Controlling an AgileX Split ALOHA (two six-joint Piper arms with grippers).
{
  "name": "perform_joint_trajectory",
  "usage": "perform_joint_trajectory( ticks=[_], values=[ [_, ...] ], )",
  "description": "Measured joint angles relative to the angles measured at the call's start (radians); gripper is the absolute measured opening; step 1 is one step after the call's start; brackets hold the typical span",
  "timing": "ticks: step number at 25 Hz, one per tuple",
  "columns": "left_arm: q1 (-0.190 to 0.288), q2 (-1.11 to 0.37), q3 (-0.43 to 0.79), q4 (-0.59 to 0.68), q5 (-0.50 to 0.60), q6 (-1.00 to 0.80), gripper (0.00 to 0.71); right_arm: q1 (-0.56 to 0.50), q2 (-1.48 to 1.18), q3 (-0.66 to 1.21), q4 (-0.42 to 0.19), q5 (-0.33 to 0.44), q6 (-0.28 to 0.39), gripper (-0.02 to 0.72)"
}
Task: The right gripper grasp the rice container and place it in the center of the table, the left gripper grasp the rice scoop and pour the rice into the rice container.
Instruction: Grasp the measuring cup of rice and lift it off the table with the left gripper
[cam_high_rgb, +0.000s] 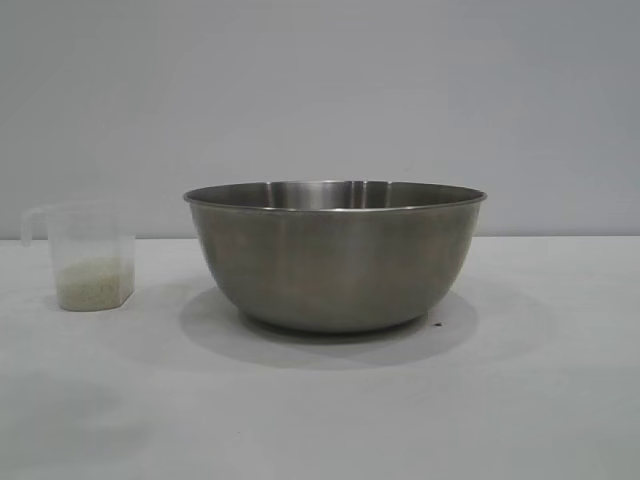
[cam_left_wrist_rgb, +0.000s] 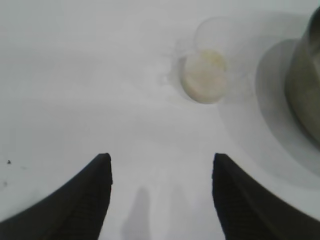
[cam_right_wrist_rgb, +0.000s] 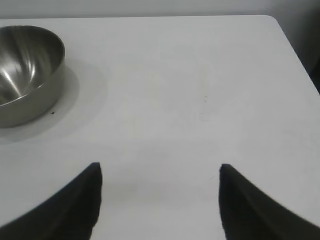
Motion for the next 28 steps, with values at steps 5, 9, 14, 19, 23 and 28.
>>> perform_joint_trajectory(
  ticks=[5, 9, 14, 19, 23, 28],
  values=[
    [-0.003, -0.002, 0.081, 0.035, -0.168, -0.002, 0.377, 0.000, 0.000, 0.000, 0.000, 0.000, 0.000, 0.425],
    [-0.040, -0.004, 0.151, 0.130, -0.323, -0.002, 0.377, 0.000, 0.000, 0.000, 0.000, 0.000, 0.000, 0.425],
    [-0.056, -0.002, 0.220, 0.210, -0.521, -0.043, 0.377, 0.000, 0.000, 0.000, 0.000, 0.000, 0.000, 0.425],
    [-0.056, 0.103, 0.245, 0.317, -0.685, -0.115, 0.377, 0.000, 0.000, 0.000, 0.000, 0.000, 0.000, 0.425],
    [-0.056, 0.269, 0.245, 0.361, -0.853, -0.132, 0.377, 0.000, 0.000, 0.000, 0.000, 0.000, 0.000, 0.425],
    [-0.056, 0.497, 0.243, 0.365, -1.097, -0.132, 0.377, 0.000, 0.000, 0.000, 0.000, 0.000, 0.000, 0.425]
  ],
)
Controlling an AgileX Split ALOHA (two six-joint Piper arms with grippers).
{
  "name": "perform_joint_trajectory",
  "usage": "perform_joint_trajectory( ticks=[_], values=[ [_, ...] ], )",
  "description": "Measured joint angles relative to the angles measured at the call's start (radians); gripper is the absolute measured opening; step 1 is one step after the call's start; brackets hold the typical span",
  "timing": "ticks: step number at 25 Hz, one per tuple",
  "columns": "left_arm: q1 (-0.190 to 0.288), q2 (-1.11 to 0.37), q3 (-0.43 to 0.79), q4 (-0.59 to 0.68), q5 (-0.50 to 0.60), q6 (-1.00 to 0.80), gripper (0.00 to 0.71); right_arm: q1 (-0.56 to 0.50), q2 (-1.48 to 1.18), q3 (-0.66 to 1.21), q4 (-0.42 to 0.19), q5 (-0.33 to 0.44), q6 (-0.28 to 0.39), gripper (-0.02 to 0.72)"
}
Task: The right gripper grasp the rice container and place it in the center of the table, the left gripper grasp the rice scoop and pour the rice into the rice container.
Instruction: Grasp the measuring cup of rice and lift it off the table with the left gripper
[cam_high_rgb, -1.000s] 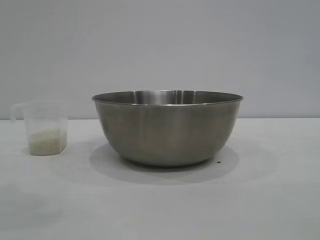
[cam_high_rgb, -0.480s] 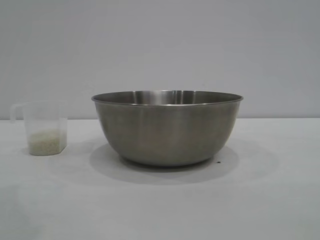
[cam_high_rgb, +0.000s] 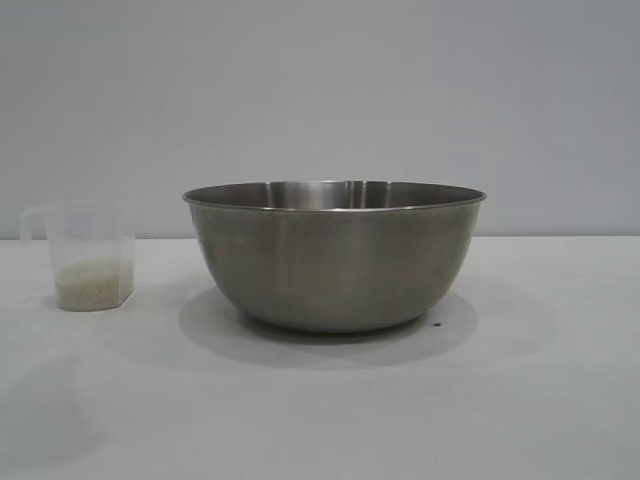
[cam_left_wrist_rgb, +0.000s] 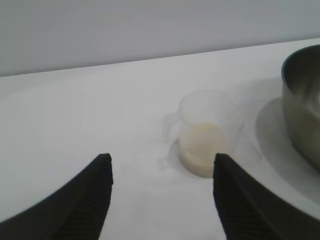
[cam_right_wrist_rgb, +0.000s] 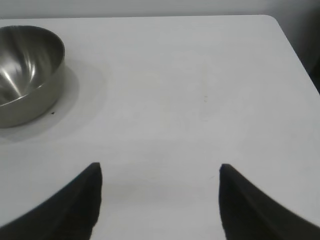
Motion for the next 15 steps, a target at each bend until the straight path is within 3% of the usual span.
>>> perform_joint_trajectory(
  ticks=[7, 15],
  values=[
    [0.000, 0.246, -0.038, 0.007, -0.036, -0.007, 0.377, 0.000, 0.000, 0.000, 0.000, 0.000, 0.000, 0.425],
    [0.000, 0.263, -0.084, -0.007, -0.040, -0.007, 0.377, 0.000, 0.000, 0.000, 0.000, 0.000, 0.000, 0.425]
  ],
)
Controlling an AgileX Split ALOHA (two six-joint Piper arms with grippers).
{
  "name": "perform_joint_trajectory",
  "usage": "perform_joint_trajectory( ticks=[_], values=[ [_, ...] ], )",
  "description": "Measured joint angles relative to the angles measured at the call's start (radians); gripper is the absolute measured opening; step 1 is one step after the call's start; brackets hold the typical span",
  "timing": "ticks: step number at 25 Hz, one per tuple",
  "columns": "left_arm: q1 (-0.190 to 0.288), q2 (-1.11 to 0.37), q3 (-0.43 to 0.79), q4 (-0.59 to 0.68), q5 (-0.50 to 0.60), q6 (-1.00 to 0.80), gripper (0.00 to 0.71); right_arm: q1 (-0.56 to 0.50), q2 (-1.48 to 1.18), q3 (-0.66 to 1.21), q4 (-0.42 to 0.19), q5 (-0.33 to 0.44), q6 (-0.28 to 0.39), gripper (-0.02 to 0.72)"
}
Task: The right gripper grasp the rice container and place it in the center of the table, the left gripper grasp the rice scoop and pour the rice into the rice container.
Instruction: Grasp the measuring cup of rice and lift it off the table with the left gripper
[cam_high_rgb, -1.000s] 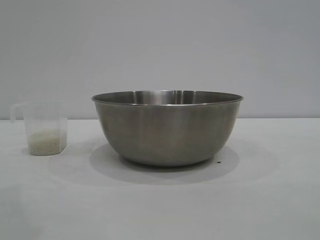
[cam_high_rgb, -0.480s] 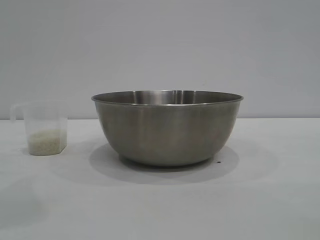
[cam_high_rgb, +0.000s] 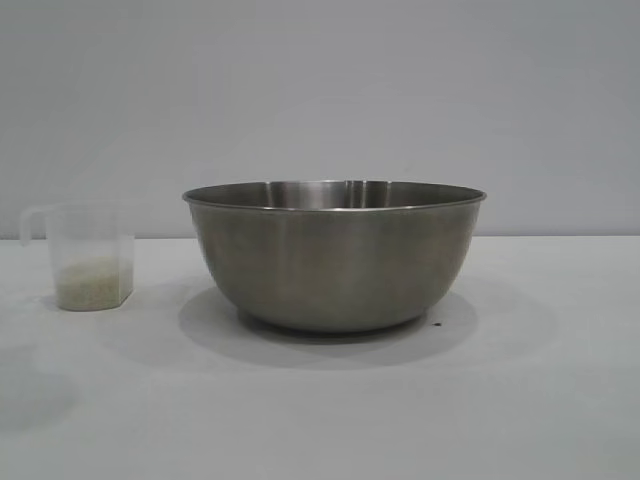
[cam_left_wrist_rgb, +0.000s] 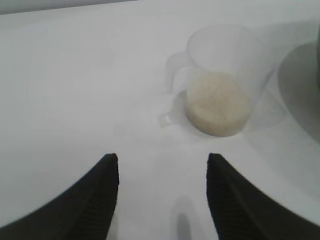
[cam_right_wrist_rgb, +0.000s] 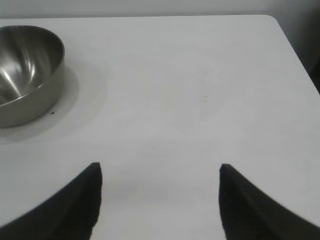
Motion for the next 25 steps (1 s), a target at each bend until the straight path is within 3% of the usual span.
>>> perform_joint_trajectory(
  ticks=[13, 14, 16, 17, 20, 25],
  values=[
    [0.000, 0.134, -0.148, 0.017, 0.000, 0.000, 0.377, 0.000, 0.000, 0.000, 0.000, 0.000, 0.000, 0.425],
    [0.000, 0.145, -0.160, 0.016, 0.000, 0.000, 0.330, 0.000, 0.000, 0.000, 0.000, 0.000, 0.000, 0.425],
    [0.000, 0.162, -0.177, 0.019, 0.000, 0.000, 0.320, 0.000, 0.000, 0.000, 0.000, 0.000, 0.000, 0.425],
    [0.000, 0.165, -0.183, 0.019, 0.000, 0.000, 0.255, 0.000, 0.000, 0.000, 0.000, 0.000, 0.000, 0.425],
    [0.000, 0.165, -0.201, 0.020, 0.000, 0.000, 0.172, 0.000, 0.000, 0.000, 0.000, 0.000, 0.000, 0.425],
    [0.000, 0.165, -0.221, 0.022, 0.000, 0.000, 0.189, 0.000, 0.000, 0.000, 0.000, 0.000, 0.000, 0.425]
  ],
)
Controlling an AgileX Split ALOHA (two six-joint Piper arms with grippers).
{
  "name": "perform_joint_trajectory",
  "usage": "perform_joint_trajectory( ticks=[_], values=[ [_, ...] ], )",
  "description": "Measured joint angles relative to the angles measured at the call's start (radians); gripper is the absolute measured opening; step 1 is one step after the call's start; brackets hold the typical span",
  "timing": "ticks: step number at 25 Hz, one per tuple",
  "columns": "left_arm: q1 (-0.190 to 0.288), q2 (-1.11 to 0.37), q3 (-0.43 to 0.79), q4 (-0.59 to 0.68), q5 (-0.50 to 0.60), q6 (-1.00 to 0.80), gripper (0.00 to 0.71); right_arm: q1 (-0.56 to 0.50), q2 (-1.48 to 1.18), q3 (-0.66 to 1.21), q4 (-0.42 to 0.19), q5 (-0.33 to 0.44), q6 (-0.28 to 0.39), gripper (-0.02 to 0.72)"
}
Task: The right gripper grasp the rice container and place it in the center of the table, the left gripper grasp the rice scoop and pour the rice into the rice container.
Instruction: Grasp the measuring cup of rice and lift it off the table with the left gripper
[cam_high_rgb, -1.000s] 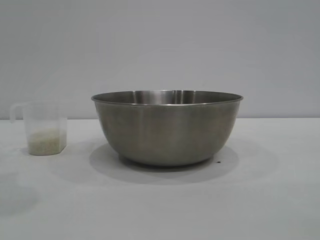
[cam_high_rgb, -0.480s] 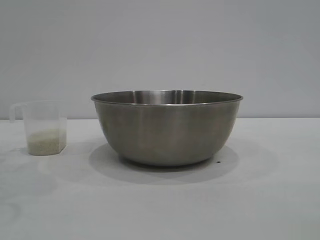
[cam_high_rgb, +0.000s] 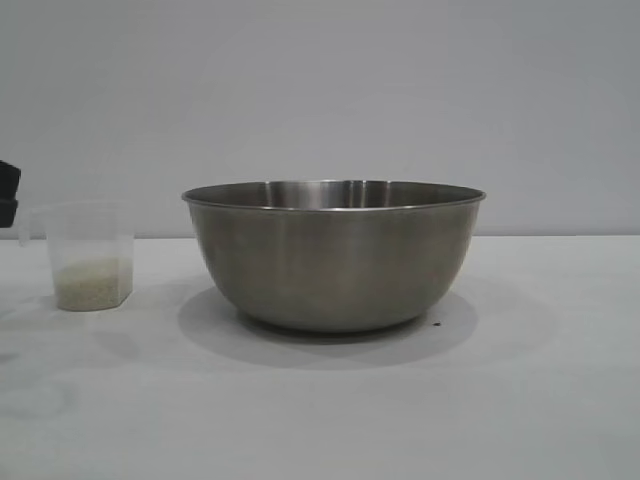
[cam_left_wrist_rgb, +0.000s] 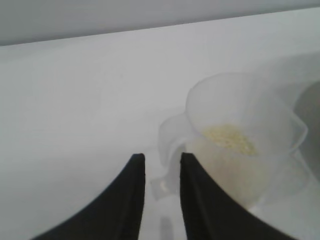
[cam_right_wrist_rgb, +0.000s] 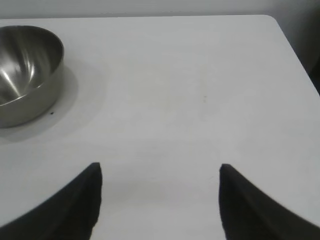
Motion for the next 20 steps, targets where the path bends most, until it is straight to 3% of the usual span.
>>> perform_joint_trajectory(
  ticks=[20],
  values=[
    [0.000, 0.098, -0.059, 0.000, -0.001, 0.002, 0.189, 0.000, 0.000, 0.000, 0.000, 0.000, 0.000, 0.425]
  ],
)
